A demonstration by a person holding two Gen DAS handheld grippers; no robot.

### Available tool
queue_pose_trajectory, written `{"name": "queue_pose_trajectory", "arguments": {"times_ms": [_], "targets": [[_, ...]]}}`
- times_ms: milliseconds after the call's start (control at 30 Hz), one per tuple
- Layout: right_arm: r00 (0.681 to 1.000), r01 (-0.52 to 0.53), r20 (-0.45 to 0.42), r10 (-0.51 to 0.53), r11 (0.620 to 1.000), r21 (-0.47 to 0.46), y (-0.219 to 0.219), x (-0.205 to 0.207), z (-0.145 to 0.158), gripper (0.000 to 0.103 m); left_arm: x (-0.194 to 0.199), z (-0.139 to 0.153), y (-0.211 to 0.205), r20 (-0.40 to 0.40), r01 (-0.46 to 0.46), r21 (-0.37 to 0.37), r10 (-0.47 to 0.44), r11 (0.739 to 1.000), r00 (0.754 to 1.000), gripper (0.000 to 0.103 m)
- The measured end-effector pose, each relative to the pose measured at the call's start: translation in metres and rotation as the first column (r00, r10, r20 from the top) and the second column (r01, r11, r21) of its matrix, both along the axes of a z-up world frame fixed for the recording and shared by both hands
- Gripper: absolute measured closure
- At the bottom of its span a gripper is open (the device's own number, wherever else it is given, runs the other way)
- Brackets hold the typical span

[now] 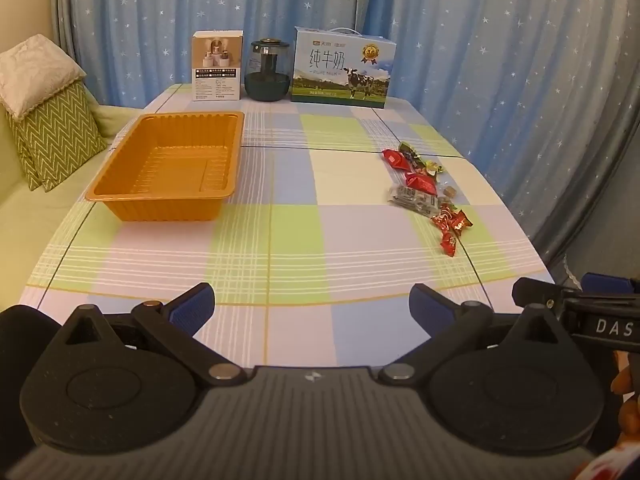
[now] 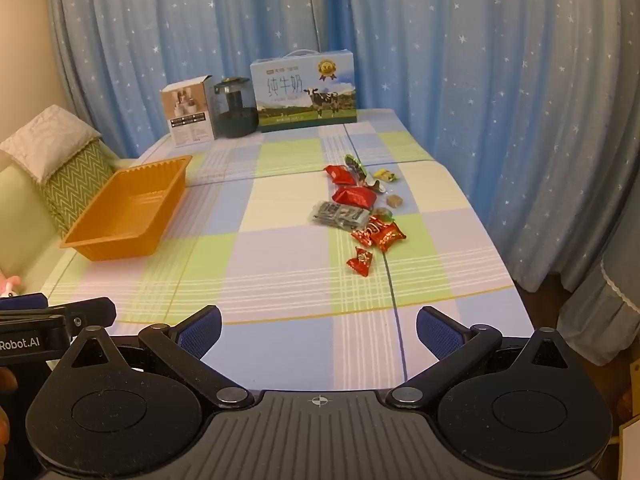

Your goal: Organize snacks

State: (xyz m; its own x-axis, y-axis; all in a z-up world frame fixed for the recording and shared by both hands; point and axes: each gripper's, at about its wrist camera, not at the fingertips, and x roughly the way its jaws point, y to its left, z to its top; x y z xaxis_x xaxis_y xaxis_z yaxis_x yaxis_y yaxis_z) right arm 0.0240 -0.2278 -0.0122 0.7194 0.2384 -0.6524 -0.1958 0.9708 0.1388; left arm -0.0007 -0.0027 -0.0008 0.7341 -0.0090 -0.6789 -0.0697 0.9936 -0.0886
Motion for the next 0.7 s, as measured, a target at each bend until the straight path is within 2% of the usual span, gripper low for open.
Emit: {"name": "queue_pose_trajectory", "arguments": {"times_ms": [700], "targets": [[1.000, -0.004, -0.002, 0.004, 1.000, 0.001, 0.0007, 0.0006, -0.0009, 0.000, 0.0000, -0.0015, 0.0024, -0.003, 0.006, -0.012, -0.007, 1.000, 1.000, 0.000]]}}
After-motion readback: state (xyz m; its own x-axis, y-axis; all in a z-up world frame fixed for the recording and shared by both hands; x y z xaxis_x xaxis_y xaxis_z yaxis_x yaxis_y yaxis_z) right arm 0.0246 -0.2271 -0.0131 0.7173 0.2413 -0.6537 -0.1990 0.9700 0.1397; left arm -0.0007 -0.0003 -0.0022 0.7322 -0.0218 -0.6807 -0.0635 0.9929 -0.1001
